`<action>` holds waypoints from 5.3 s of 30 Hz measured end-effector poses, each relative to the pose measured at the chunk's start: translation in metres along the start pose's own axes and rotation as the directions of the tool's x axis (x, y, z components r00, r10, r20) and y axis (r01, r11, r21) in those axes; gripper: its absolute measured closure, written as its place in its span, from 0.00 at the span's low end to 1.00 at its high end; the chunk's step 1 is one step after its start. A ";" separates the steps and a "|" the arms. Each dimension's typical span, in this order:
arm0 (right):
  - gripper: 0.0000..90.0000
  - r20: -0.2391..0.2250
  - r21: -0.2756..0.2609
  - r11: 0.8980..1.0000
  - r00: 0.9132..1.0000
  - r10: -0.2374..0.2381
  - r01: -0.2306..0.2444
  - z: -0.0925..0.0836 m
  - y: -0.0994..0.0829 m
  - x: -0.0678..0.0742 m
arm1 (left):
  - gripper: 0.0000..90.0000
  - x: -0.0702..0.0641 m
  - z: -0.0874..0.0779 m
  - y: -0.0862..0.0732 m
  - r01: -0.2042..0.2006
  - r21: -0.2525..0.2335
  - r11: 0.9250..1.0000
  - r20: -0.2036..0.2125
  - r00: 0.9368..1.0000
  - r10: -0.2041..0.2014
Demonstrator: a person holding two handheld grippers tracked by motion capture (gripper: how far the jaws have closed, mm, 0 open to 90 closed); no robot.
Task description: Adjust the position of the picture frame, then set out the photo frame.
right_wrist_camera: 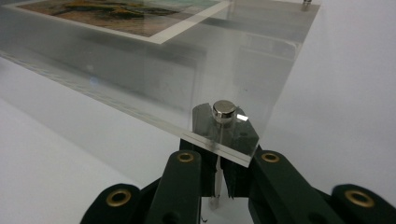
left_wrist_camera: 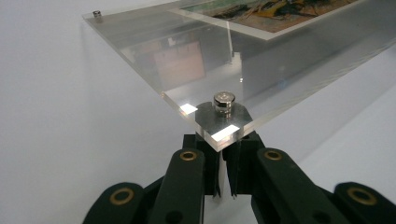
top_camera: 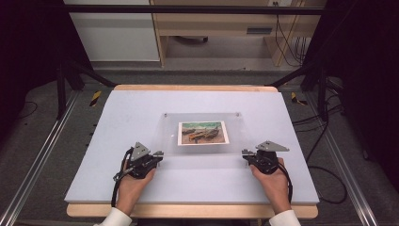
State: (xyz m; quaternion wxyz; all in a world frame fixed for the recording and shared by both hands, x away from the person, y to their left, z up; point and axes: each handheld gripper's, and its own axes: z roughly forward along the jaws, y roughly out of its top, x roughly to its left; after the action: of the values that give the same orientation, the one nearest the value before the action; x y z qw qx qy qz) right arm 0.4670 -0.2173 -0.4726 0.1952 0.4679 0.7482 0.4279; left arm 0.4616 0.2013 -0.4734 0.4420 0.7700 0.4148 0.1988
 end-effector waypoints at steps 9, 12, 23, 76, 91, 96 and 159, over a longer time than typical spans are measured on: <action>0.94 -0.002 0.007 1.000 1.000 0.000 0.000 0.001 -0.001 0.000 | 0.93 0.000 0.001 -0.001 -0.002 0.003 1.000 0.000 1.000 0.002; 0.94 -0.002 0.008 1.000 1.000 0.002 -0.002 0.001 -0.001 0.001 | 0.93 0.000 0.001 -0.001 -0.004 0.002 1.000 -0.002 1.000 0.004; 0.94 -0.001 0.001 1.000 1.000 0.001 -0.001 0.001 -0.001 0.000 | 0.93 0.000 0.001 -0.001 -0.003 0.002 1.000 -0.005 1.000 0.003; 0.19 0.023 -0.054 0.998 0.999 -0.039 0.040 -0.043 0.037 0.011 | 0.09 0.016 -0.031 0.041 -0.026 0.001 1.000 0.151 0.988 0.025; 0.26 0.009 0.003 1.000 1.000 0.023 -0.023 -0.002 0.055 0.002 | 0.15 0.021 0.002 0.044 0.052 0.032 0.998 0.074 0.996 -0.054; 0.26 0.018 0.021 0.998 0.999 0.051 -0.052 0.001 0.050 -0.004 | 0.17 0.023 0.005 0.040 0.093 0.027 0.995 0.088 0.992 -0.095; 0.19 -0.138 0.056 0.977 0.968 0.210 -0.204 0.019 0.041 -0.017 | 0.18 0.040 0.024 0.042 0.186 0.073 0.980 0.200 0.960 -0.197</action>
State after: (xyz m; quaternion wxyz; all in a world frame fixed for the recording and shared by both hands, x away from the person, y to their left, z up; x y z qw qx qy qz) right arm 0.5102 -0.2153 -0.4514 0.0854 0.5156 0.7161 0.4627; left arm 0.5201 0.2104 -0.4526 0.4789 0.7544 0.4445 0.0632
